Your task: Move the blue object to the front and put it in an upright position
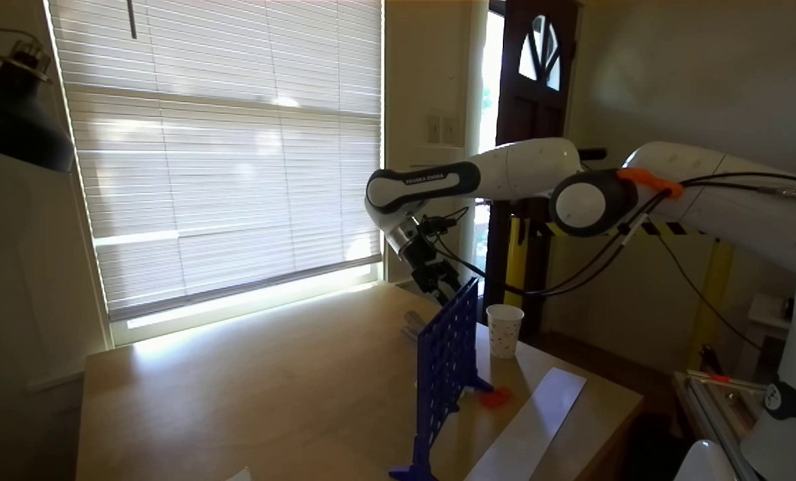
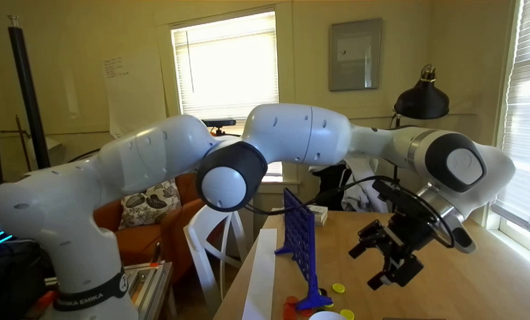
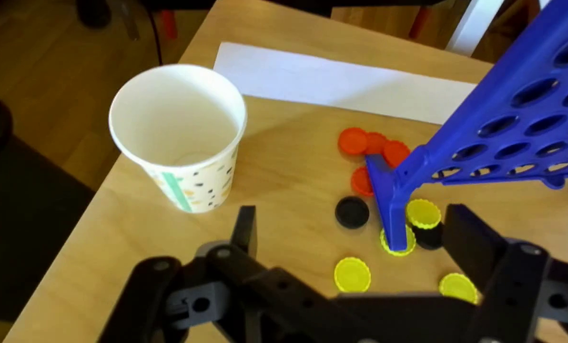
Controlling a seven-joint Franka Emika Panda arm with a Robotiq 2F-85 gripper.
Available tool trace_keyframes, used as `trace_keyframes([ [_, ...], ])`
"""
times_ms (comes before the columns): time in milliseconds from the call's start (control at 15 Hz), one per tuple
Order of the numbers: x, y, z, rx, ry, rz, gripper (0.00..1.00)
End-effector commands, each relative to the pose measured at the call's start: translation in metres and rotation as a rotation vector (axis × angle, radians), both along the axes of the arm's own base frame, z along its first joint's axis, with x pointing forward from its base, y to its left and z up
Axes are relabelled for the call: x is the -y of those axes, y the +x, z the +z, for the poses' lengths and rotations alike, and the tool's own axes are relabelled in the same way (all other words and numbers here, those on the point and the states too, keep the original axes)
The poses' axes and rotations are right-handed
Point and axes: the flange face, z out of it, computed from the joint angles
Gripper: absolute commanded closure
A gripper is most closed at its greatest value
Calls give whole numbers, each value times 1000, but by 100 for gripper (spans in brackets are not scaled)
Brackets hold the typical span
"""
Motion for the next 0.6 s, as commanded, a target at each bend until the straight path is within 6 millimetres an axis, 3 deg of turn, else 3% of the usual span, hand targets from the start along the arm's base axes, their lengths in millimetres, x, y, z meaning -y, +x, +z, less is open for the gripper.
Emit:
trace_keyframes([
  [0,-1,23,15,162,-17,128,0],
  [533,-39,72,67,507,-11,293,0],
])
